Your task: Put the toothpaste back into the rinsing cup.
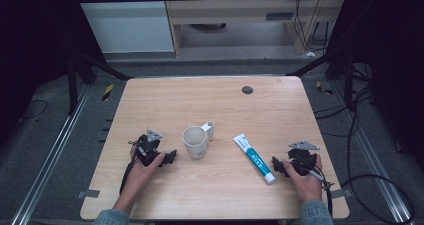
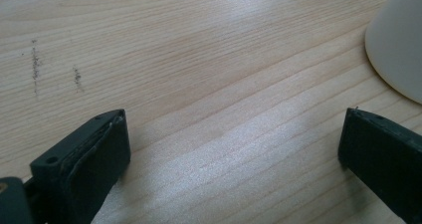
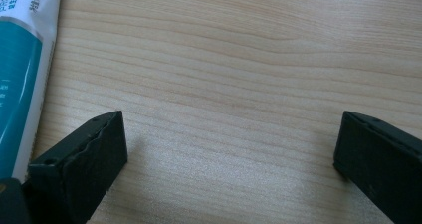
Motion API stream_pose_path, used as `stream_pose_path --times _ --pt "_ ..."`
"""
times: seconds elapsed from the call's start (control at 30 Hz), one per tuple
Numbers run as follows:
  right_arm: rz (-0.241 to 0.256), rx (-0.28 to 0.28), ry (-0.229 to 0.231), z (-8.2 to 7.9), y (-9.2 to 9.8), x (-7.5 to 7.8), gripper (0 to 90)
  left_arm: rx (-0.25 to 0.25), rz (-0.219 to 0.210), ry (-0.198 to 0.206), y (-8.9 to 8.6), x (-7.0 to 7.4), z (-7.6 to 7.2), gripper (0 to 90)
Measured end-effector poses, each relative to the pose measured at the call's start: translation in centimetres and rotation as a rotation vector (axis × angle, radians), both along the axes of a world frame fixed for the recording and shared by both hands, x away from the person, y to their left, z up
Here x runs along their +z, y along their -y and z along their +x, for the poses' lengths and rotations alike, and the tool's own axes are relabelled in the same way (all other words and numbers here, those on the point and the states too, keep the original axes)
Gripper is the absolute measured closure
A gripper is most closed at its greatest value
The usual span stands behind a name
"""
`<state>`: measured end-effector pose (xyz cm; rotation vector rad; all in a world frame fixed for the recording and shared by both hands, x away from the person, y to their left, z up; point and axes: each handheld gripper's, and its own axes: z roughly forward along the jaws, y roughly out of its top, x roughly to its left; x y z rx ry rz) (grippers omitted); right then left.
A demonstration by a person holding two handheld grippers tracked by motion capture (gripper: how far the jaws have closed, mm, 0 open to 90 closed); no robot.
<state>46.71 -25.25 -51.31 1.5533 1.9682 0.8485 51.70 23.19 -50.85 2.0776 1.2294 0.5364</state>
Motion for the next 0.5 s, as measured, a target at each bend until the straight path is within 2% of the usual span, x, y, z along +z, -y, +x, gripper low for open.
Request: stream_pose_path --times 0.23,0.3,0.33,0.4,0.47,0.5 --pt "0.002 0.026 0.0 0.2 0.2 0.0 1.2 -0.002 0.001 -0.001 0.0 0.0 0.0 0.0" --pt "0.004 0.037 0.003 0.2 0.3 0.0 3.9 -0.002 0.001 0.0 0.0 0.0 0.0 0.0" --pt "0.003 0.052 0.014 0.2 0.4 0.1 8.1 -0.002 0.001 -0.001 0.0 0.0 0.0 0.0" --pt "0.027 0.067 -0.003 -0.1 0.5 0.8 14.2 -0.003 0.004 -0.001 -0.1 0.0 -0.1 0.0" --pt "0.012 0.098 0.005 -0.4 0.3 1.9 14.4 -0.003 0.004 -0.002 -0.1 0.0 -0.1 0.0" --pt "0.012 0.098 0.005 -0.4 0.3 1.9 14.4 -0.001 0.003 -0.002 -0.1 0.0 -0.1 0.0"
